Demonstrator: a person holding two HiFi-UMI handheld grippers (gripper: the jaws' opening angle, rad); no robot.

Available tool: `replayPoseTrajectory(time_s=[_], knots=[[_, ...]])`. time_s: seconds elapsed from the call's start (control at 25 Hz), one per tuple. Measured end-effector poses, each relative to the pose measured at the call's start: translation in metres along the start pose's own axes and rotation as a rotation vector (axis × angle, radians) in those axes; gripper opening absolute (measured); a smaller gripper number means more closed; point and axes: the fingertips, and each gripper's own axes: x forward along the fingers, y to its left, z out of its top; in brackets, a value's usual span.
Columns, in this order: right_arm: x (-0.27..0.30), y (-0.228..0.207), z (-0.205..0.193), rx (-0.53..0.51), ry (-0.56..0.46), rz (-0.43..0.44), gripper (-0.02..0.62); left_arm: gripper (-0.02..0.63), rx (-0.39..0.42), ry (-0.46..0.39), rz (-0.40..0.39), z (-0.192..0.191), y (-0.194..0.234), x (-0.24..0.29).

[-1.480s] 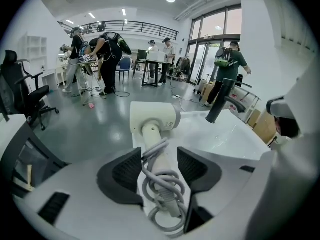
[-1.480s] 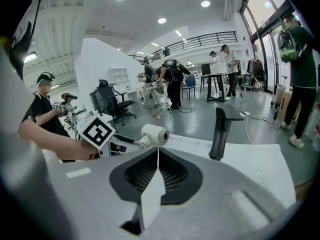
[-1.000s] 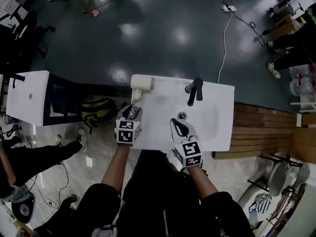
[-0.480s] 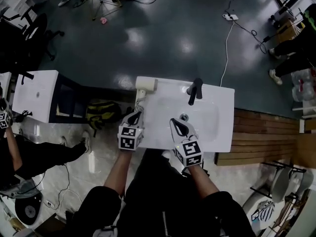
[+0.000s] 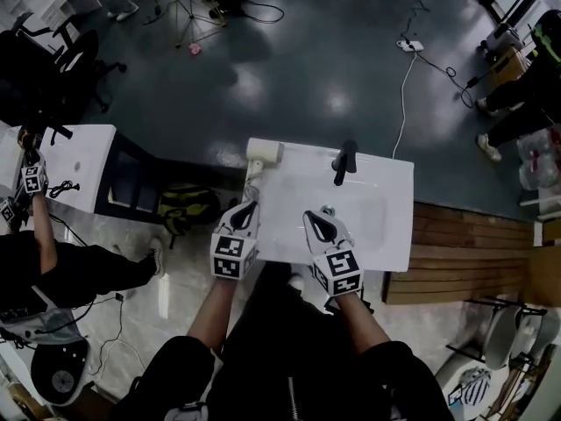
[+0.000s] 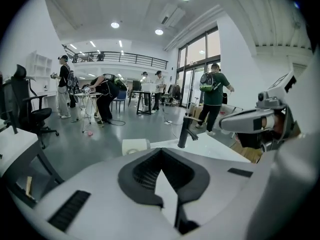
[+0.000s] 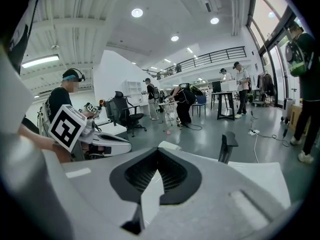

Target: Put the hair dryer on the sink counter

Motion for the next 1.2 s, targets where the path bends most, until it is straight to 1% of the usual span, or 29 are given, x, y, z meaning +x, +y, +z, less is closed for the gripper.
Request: replayPoseTrajectory(time_s=[0.32, 0.56, 0.84, 1.2], knots=[[-0.029, 0.004, 0.019, -0.04, -0.068, -0.014, 0.003, 0.012, 0.002, -0.088, -0.009, 0.02, -0.022, -0.035], [-0.049, 0.009, 0.027, -0.065, -0.107, -0.02, 0.003, 0.012, 0.008, -0.127, -0.009, 0.027, -0.035, -0.056], [-0.062, 0.014, 0.027, -0.087, -0.123, -0.022, 0.003, 0.012, 0.023, -0.147, -0.011, 0.029, -0.046, -0.071], [-0.069, 0.007, 0.029, -0.096, -0.123, -0.03, 0.003, 0.012, 0.034, -0.152, -0.013, 0.033, -0.054, -0.072]])
